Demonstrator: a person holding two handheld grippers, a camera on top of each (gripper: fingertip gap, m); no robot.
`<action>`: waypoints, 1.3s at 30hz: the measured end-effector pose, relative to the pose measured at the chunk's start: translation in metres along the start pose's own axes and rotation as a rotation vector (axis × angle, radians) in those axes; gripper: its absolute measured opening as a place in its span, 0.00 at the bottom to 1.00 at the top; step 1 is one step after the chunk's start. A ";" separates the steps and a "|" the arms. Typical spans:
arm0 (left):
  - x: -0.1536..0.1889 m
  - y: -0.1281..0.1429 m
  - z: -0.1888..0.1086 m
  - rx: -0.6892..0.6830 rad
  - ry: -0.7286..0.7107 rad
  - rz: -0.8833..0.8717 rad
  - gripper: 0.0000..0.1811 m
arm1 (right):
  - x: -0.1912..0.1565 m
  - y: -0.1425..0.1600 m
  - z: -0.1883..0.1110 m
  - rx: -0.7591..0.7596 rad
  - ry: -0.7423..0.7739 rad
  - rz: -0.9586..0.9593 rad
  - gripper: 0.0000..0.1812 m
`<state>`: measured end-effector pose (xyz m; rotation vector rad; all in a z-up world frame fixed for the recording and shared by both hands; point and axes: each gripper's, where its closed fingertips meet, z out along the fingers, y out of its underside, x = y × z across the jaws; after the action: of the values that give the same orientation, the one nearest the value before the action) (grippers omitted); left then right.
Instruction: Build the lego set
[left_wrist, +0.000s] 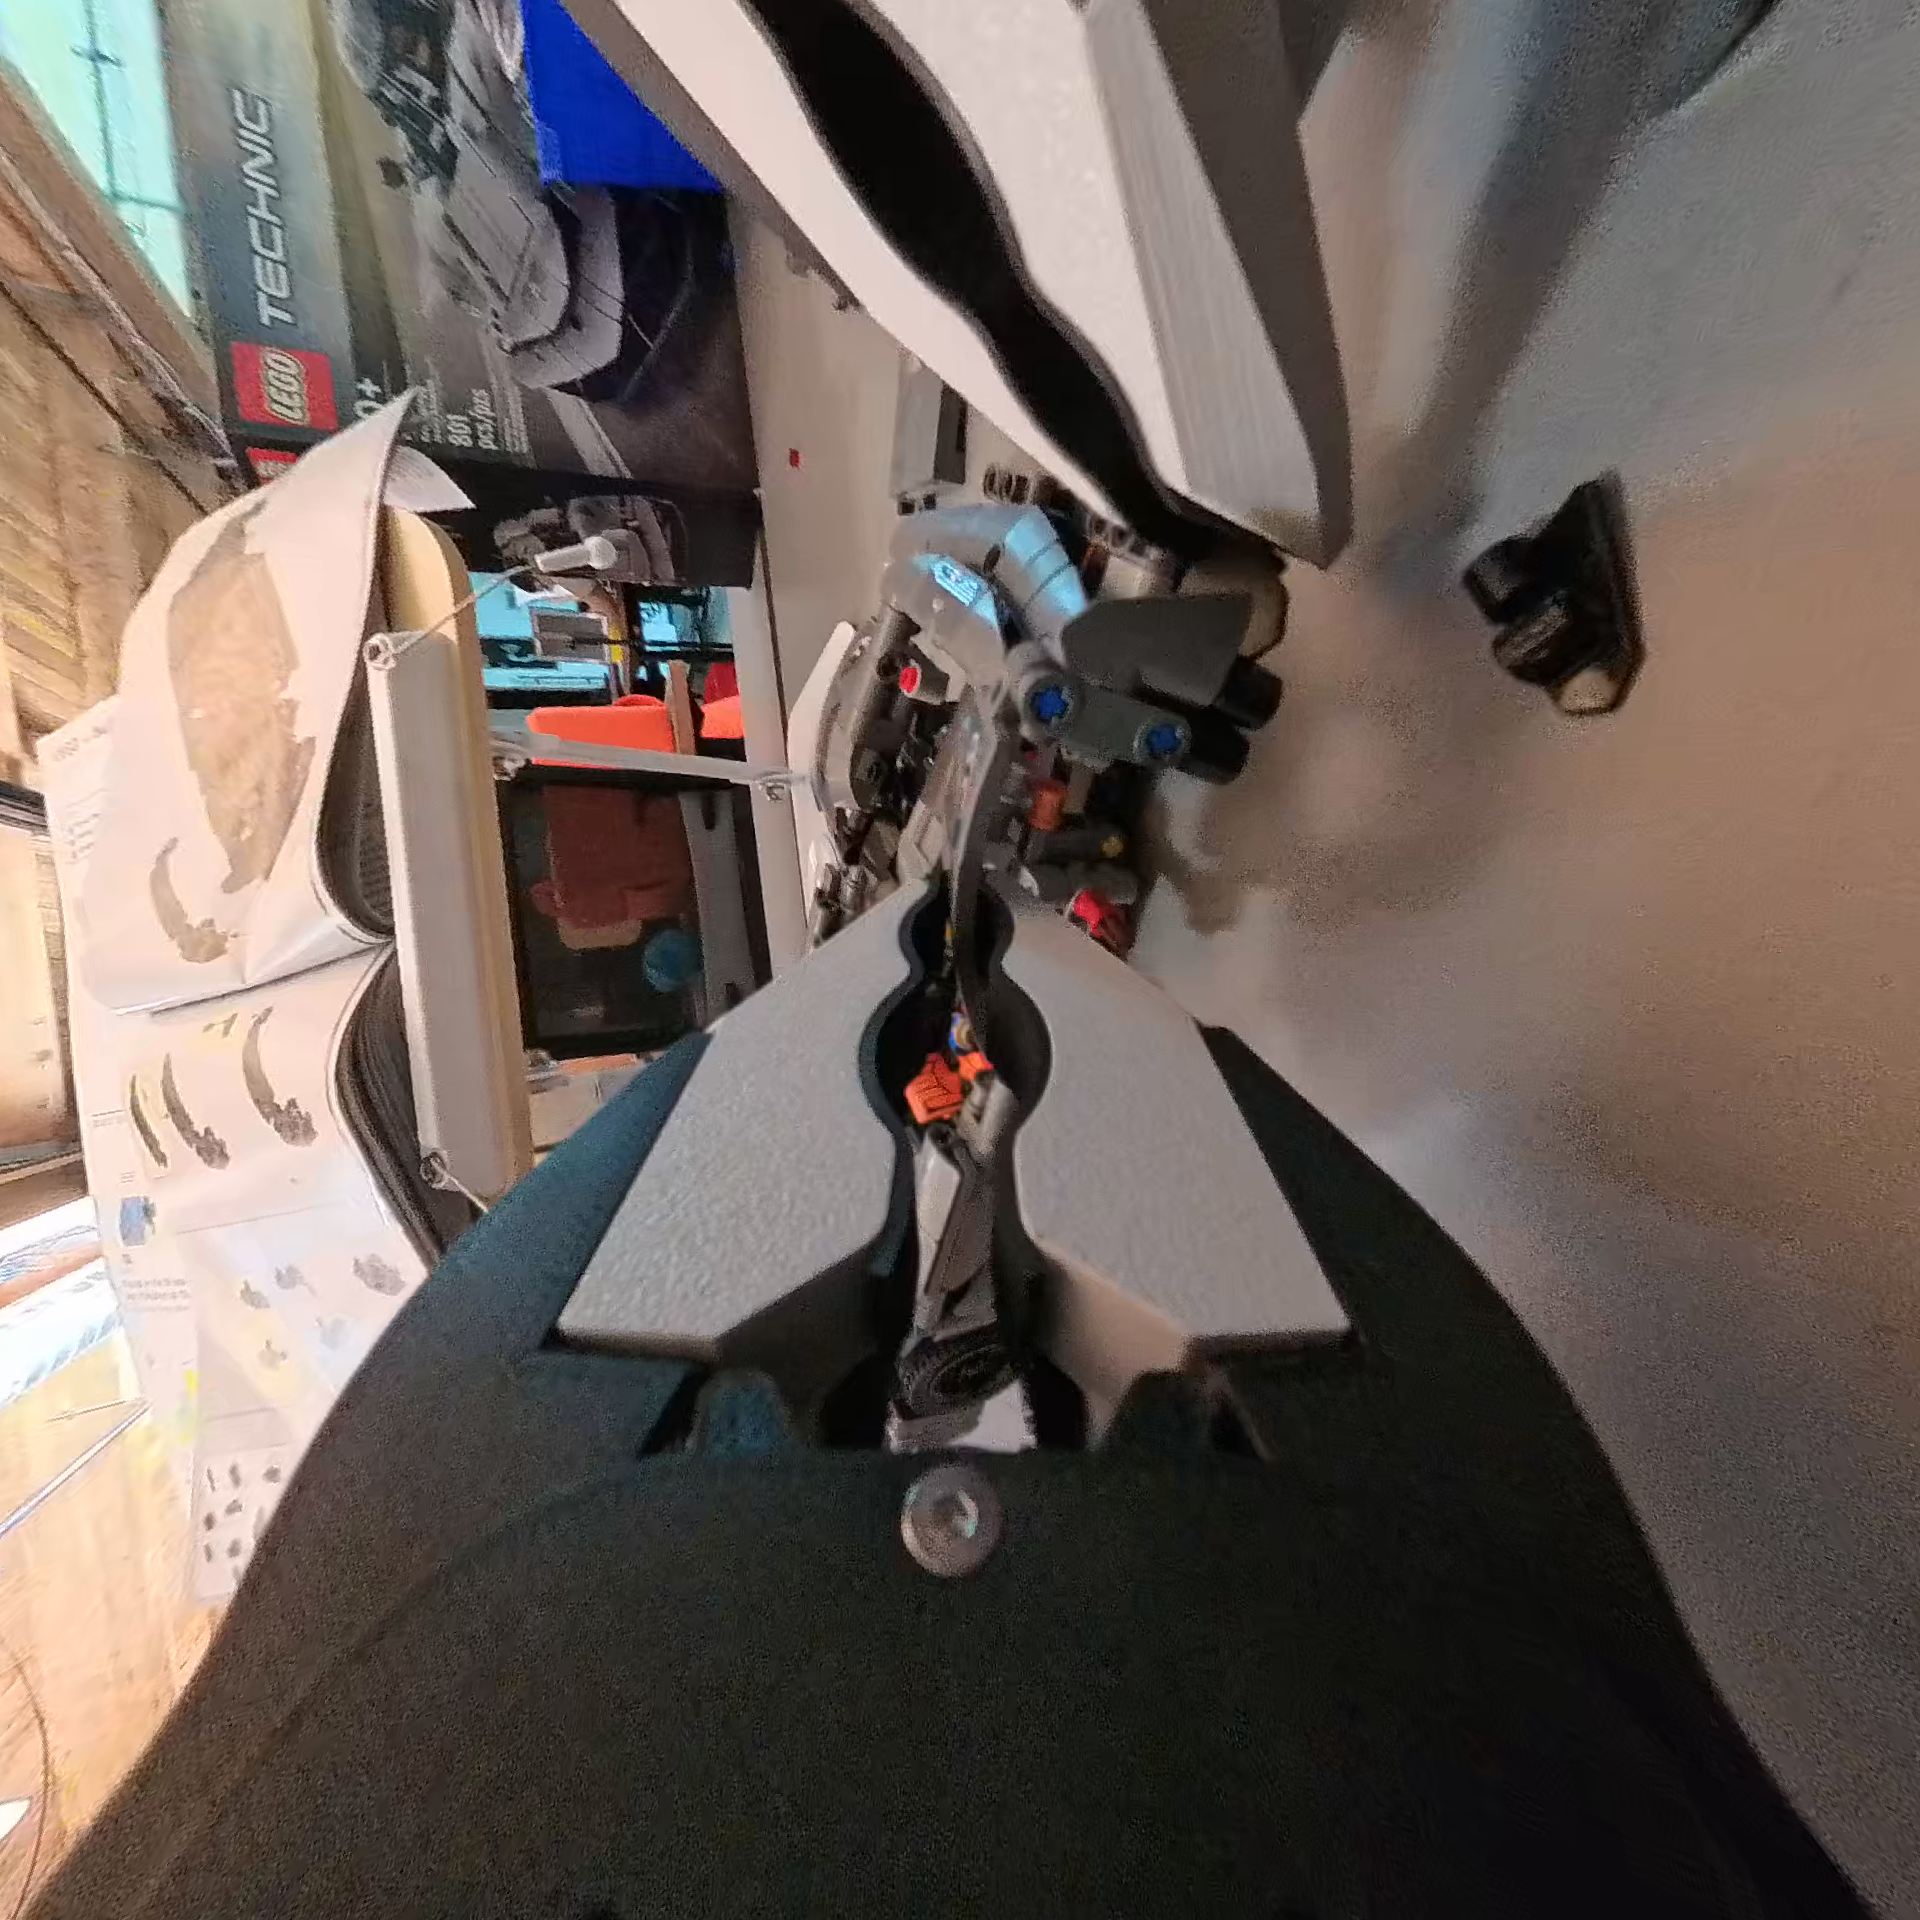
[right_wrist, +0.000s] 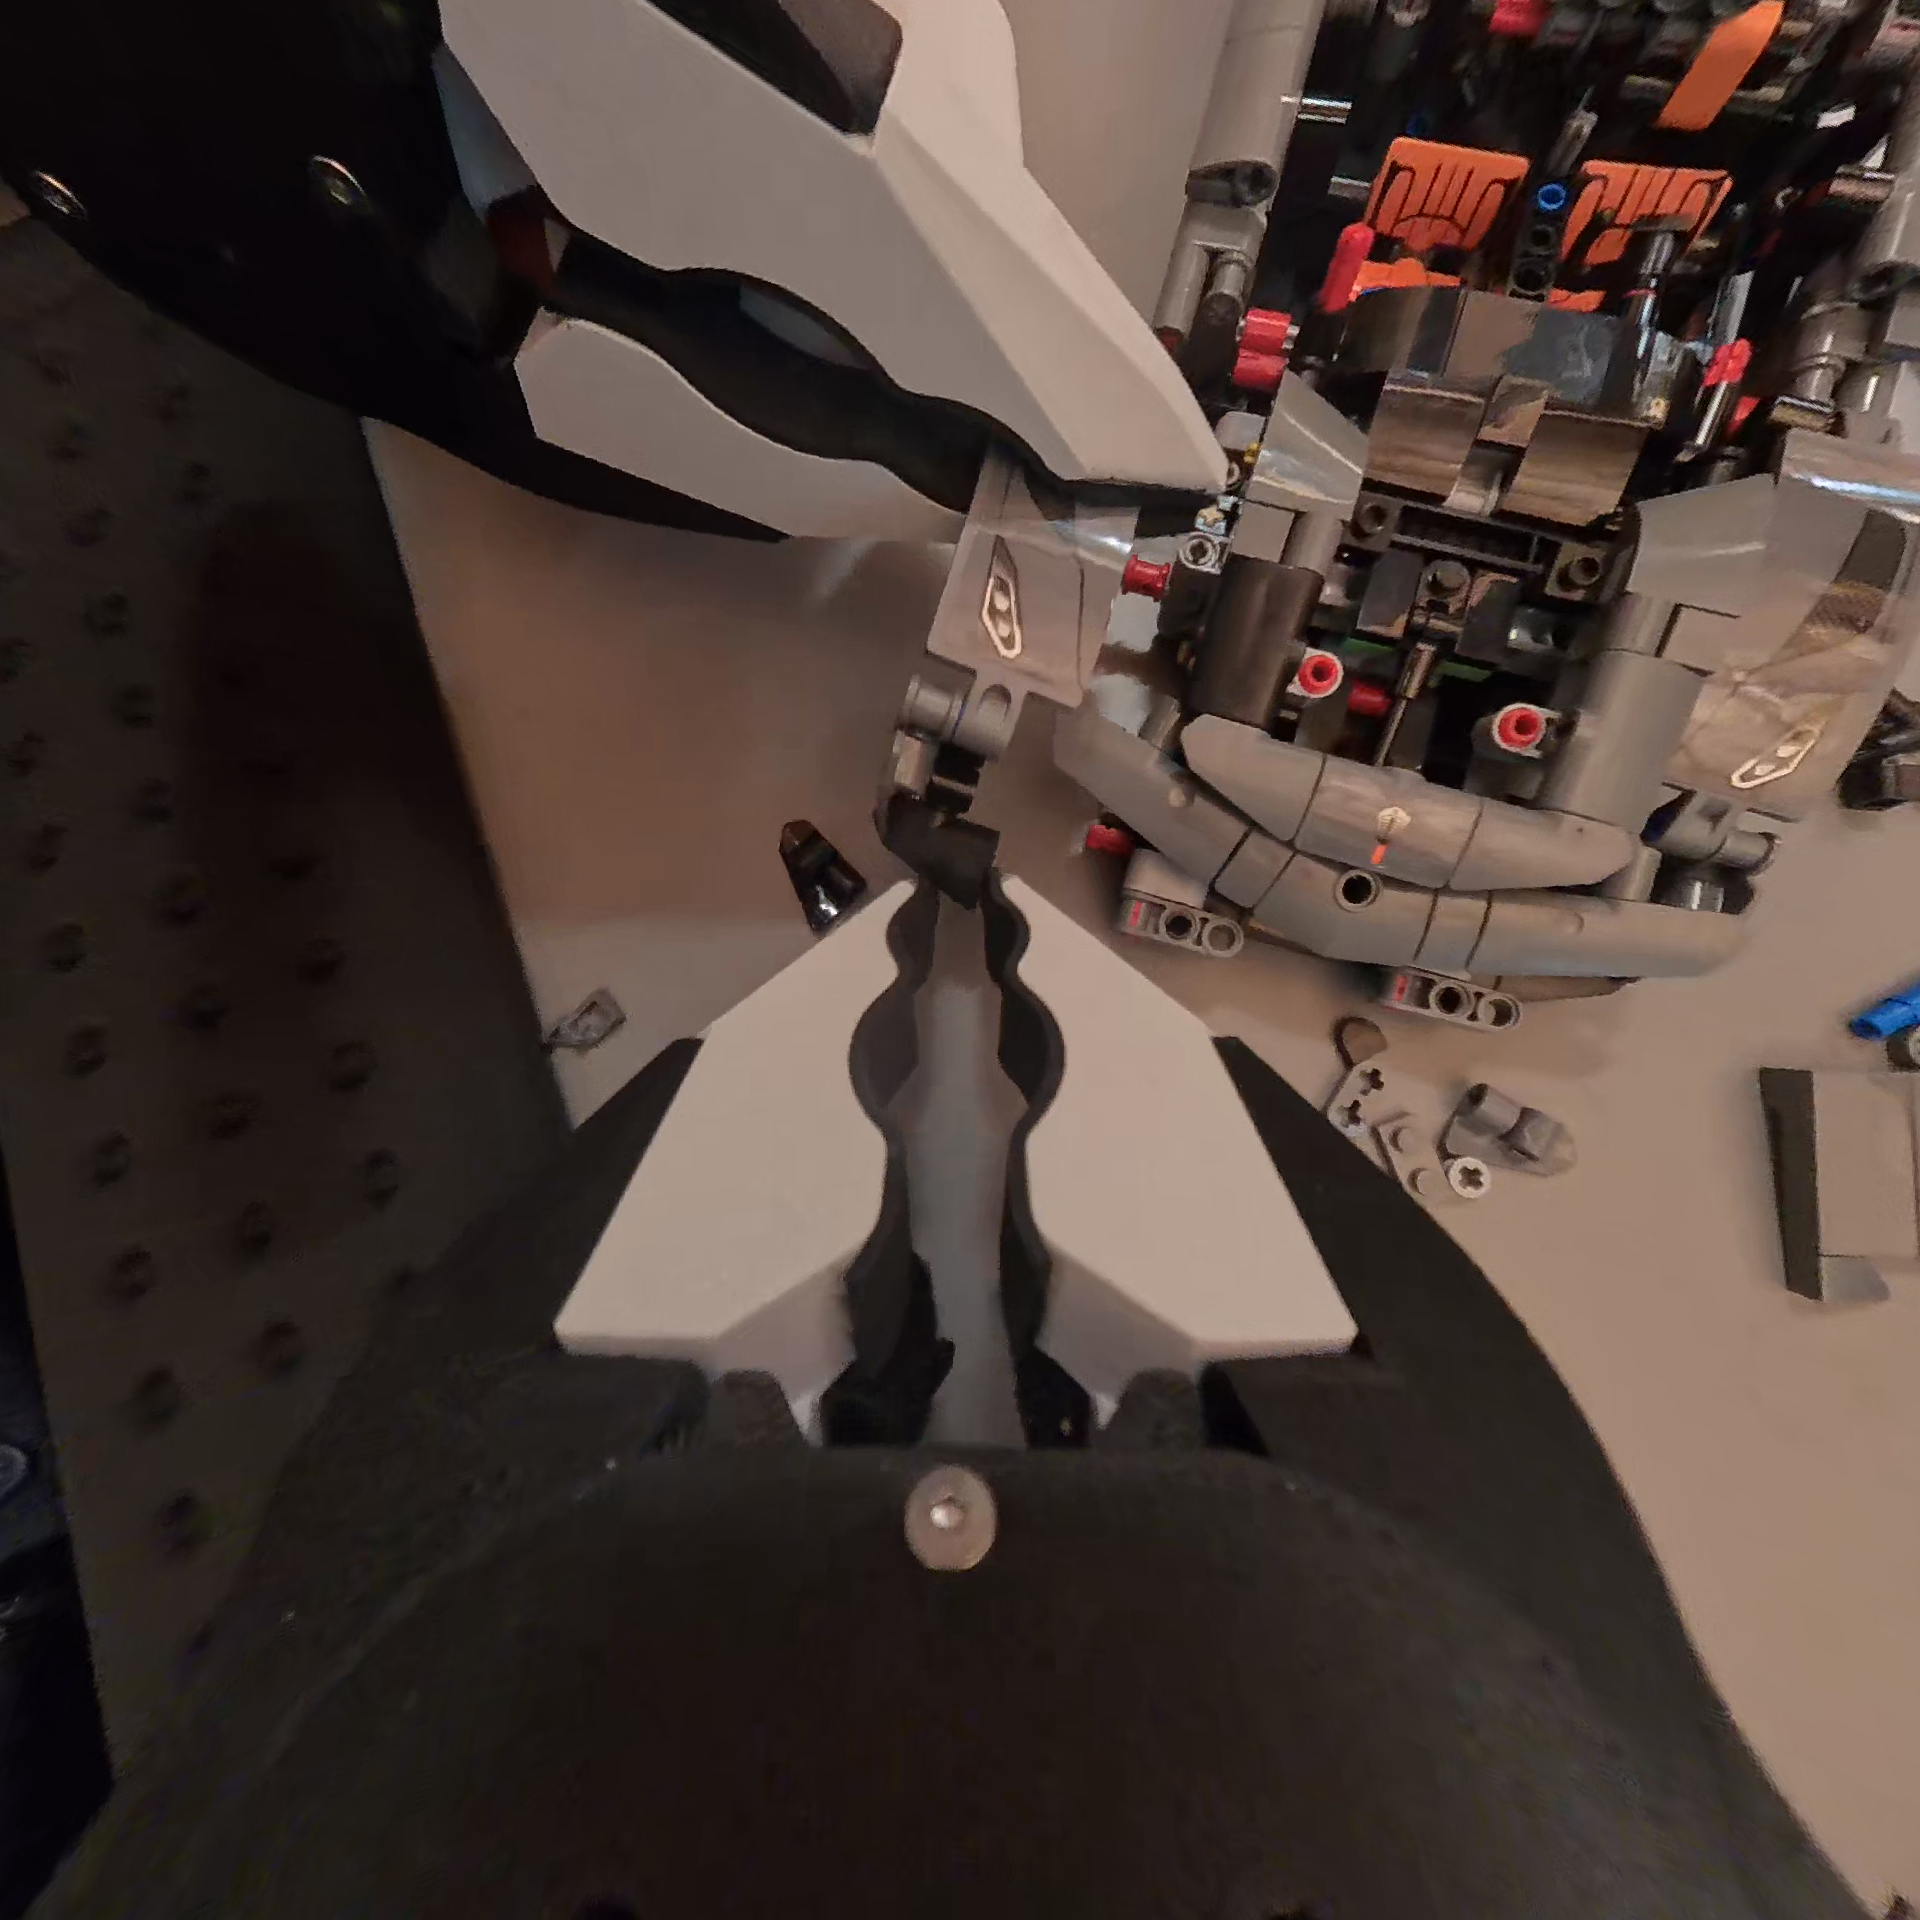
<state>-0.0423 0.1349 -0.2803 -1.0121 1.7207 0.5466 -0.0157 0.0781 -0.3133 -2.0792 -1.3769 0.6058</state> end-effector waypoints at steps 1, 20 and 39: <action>0.002 0.002 0.001 -0.009 0.008 0.011 0.00 | 0.002 0.000 0.000 -0.004 0.007 0.001 0.03; 0.027 -0.004 -0.011 0.035 0.097 0.100 0.14 | 0.006 0.006 0.009 -0.049 0.010 -0.002 0.00; 0.016 -0.001 0.004 -0.052 -0.028 0.111 0.00 | 0.012 -0.001 -0.006 0.015 0.051 -0.040 0.03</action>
<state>-0.0408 0.1314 -0.2967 -0.9449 1.7527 0.6767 -0.0080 0.0888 -0.3091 -2.0363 -1.3786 0.5413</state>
